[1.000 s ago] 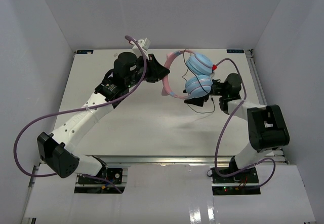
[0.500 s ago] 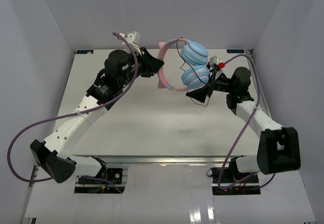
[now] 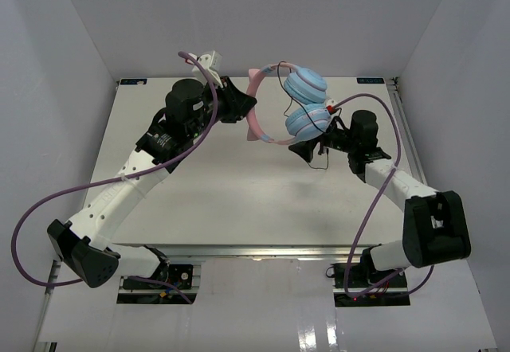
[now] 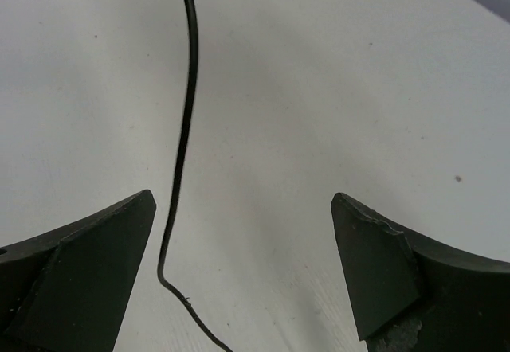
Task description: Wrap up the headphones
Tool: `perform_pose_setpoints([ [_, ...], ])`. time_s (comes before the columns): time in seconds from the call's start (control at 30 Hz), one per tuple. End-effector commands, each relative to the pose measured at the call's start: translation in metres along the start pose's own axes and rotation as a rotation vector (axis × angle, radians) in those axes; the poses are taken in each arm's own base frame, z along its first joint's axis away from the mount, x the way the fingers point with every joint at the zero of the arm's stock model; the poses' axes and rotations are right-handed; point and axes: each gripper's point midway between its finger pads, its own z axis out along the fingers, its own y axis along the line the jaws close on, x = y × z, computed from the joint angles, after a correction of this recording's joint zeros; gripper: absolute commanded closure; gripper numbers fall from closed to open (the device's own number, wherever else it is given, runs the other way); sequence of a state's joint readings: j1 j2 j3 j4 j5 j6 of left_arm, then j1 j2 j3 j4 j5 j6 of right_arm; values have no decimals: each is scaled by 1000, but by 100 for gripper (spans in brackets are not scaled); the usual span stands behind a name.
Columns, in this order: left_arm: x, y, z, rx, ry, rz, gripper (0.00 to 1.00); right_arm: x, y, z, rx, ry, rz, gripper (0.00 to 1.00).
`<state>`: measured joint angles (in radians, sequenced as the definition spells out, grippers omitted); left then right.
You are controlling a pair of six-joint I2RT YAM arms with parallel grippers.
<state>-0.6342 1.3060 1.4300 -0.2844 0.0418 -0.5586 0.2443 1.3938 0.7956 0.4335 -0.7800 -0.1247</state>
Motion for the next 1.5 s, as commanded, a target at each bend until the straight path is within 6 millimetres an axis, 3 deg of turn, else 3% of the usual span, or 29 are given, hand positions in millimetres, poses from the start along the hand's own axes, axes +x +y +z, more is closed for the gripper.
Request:
perform_pose_setpoints([
  [0.0, -54, -36, -24, 99, -154, -63, 100, 2, 7, 16, -68, -34, 55, 1],
  [0.1, -61, -30, -23, 66, -198, -114, 100, 23, 34, 15, -196, -60, 140, 5],
  [0.2, -67, -28, -21, 52, -241, -175, 100, 33, 66, 8, -346, -99, 158, 21],
  [0.27, -73, -26, -20, 42, -269, -215, 100, 40, 76, 6, -408, -85, 176, 41],
  [0.37, -84, -24, -23, 19, -312, -252, 100, 45, 82, 3, -430, -77, 175, 67],
  [0.53, -107, -2, -31, -117, -421, -261, 100, 42, 85, -5, -377, -67, 98, 86],
  [0.67, -103, 21, -25, -225, -438, -225, 100, 35, 82, -9, -284, 2, -14, 92],
  [0.73, -93, 38, -15, -295, -421, -181, 100, 37, 78, -11, -205, 115, -60, 92],
  [0.8, -86, 57, -8, -381, -422, -136, 100, 19, 84, -15, -167, 141, -231, 92],
  [0.87, -68, 78, 5, -458, -388, -77, 100, 13, 75, -23, -65, 215, -333, 92],
  [0.97, -48, 103, 16, -541, -353, 4, 100, -13, 78, -33, -6, 275, -505, 92],
  [1.07, -20, 126, 27, -598, -286, 68, 100, -33, 66, -43, 107, 341, -640, 92],
  [1.3, 42, 152, 40, -602, -107, 148, 100, -93, 41, -61, 272, 334, -823, 92],
  [1.47, 87, 150, 47, -492, 53, 195, 100, -110, 20, -64, 377, 366, -905, 91],
])
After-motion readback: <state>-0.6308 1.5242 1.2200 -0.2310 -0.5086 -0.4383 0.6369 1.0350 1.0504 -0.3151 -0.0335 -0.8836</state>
